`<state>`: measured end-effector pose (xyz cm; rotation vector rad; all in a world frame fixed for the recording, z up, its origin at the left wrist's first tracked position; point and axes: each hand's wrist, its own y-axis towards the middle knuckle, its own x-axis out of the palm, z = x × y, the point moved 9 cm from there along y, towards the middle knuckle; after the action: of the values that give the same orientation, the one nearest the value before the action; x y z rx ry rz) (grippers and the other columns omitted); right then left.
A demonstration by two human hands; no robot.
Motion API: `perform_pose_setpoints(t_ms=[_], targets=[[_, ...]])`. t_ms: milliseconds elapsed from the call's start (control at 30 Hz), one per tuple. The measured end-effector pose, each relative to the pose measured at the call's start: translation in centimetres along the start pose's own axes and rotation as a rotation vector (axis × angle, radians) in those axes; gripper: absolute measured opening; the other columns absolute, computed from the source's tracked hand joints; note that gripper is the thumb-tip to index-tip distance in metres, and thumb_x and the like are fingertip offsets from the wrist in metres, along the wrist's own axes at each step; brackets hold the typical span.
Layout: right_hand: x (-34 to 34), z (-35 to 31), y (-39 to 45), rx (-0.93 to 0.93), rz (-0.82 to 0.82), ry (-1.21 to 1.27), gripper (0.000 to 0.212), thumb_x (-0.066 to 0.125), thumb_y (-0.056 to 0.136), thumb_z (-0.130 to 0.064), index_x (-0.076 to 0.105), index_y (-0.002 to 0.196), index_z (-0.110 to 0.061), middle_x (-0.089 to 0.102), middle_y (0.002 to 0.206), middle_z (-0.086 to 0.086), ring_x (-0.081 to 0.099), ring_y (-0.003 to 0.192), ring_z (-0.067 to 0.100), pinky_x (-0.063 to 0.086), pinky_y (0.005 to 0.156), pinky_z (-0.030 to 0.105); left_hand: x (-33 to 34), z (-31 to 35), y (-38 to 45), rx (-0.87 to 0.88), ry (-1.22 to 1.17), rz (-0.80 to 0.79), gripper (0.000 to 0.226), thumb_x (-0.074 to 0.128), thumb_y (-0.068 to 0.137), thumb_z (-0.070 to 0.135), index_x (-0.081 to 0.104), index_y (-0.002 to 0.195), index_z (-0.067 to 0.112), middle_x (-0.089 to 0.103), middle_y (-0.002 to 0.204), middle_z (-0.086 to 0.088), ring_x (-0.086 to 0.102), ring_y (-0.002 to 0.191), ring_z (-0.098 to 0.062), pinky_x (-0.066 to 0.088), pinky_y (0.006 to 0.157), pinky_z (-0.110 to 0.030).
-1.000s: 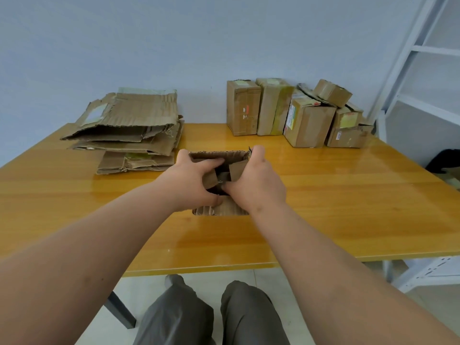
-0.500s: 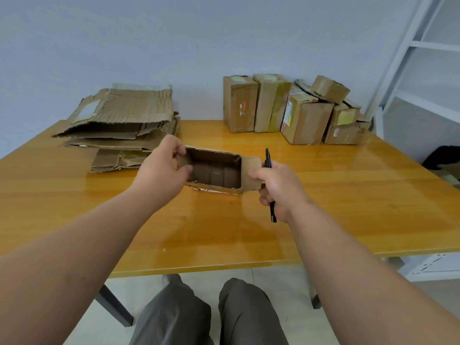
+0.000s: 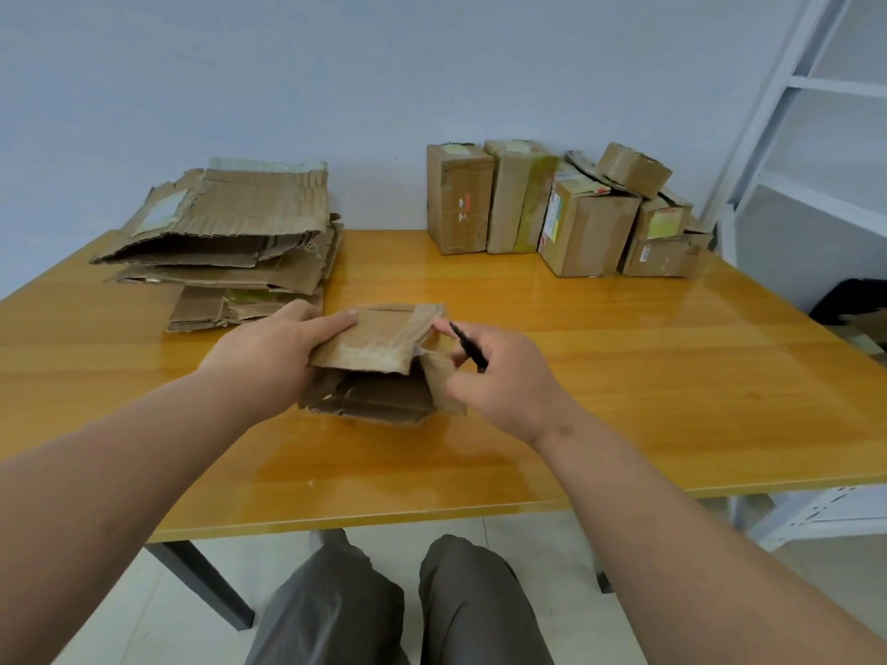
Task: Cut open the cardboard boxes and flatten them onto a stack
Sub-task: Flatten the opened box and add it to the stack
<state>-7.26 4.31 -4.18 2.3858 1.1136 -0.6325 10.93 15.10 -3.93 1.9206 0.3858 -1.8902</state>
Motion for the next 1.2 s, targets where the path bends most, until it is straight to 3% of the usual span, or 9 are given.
perform_pose_setpoints(t_ms=[100,200,267,400,567,733,933,1067,1200], targets=[[-0.7,0.0,-0.1,0.042,0.071,0.256,0.015,0.068,0.081,-0.030,0.067,0.093,-0.020,0.066,0.102,-0.012,0.059,0.093,0.004,0.043,0.076,0.021,1.4,-0.8,-1.1,0.166,0.124,-0.092,0.087,0.050,0.098,0.029,-0.018,0.143,0.061,0.037,0.144,0.009,0.051,0.114,-0.017,0.045,0.095,-0.033],[-1.1,1.8,0.5,0.192,0.143,0.251,0.033,0.063,0.091,-0.034,0.061,0.123,-0.025,0.060,0.124,-0.009,0.056,0.115,0.011,0.043,0.091,0.029,2.5,-1.4,-1.6,0.167,0.217,-0.219,0.101,0.055,0.093,0.046,-0.036,0.134,0.059,0.032,0.149,0.009,0.040,0.130,-0.017,0.033,0.109,-0.040],[0.3,2.5,0.6,0.270,0.041,0.134,0.044,0.059,0.095,-0.037,0.053,0.137,-0.025,0.056,0.133,-0.006,0.053,0.120,0.017,0.044,0.091,0.031,3.0,-1.6,-1.6,0.086,0.176,-0.386,0.117,0.070,0.081,0.046,-0.032,0.137,0.058,0.015,0.158,0.009,0.025,0.140,-0.021,0.025,0.114,-0.047],[2.1,2.2,0.3,0.268,-0.031,0.076,0.024,0.063,0.094,-0.033,0.066,0.112,-0.018,0.067,0.109,0.001,0.060,0.099,0.019,0.048,0.079,0.028,1.3,0.0,-2.3,-0.086,-0.290,-0.722,0.111,0.076,0.077,0.049,-0.005,0.153,0.046,-0.008,0.161,0.020,0.006,0.149,-0.023,0.014,0.118,-0.046],[3.7,0.8,-0.8,0.223,-0.140,0.158,0.012,0.069,0.089,-0.025,0.068,0.093,-0.013,0.060,0.079,-0.004,0.054,0.064,0.004,0.041,0.057,0.017,0.2,2.1,-1.6,-0.037,0.114,-0.592,0.131,0.042,0.051,0.093,0.007,0.158,0.025,-0.004,0.165,0.008,0.014,0.149,-0.027,0.019,0.118,-0.046],[3.8,2.1,-0.9,0.356,-0.136,0.222,0.004,0.068,0.087,-0.013,0.066,0.086,-0.016,0.069,0.095,0.015,0.038,0.044,0.007,0.031,0.044,0.021,0.3,2.1,-1.3,0.079,-0.068,-0.566,0.111,0.074,0.072,0.060,0.006,0.157,0.035,-0.006,0.162,0.019,0.017,0.148,-0.019,0.020,0.119,-0.040],[4.3,2.4,0.6,0.291,-0.066,0.080,0.019,0.069,0.087,-0.021,0.063,0.104,-0.022,0.063,0.103,-0.004,0.061,0.095,0.015,0.050,0.082,0.029,-0.1,1.5,-0.8,0.141,0.105,-0.509,0.090,0.072,0.085,0.026,0.016,0.145,0.061,0.004,0.159,0.020,0.009,0.143,-0.028,0.020,0.117,-0.051],[4.8,1.8,1.6,0.258,-0.032,0.021,0.019,0.066,0.088,-0.023,0.061,0.107,-0.024,0.061,0.098,-0.006,0.061,0.095,0.020,0.052,0.086,0.038,0.1,1.8,-0.4,0.185,0.076,-0.495,0.090,0.066,0.087,0.010,0.018,0.142,0.062,0.016,0.158,0.016,0.023,0.142,-0.022,0.032,0.114,-0.042],[3.9,1.8,3.0,0.230,0.088,-0.141,0.044,0.068,0.086,-0.032,0.051,0.127,-0.030,0.059,0.120,-0.004,0.058,0.109,0.022,0.052,0.088,0.038,0.4,1.9,-0.3,0.204,0.056,-0.501,0.092,0.070,0.084,0.018,0.016,0.145,0.060,0.017,0.160,0.017,0.040,0.135,-0.016,0.043,0.107,-0.036]])
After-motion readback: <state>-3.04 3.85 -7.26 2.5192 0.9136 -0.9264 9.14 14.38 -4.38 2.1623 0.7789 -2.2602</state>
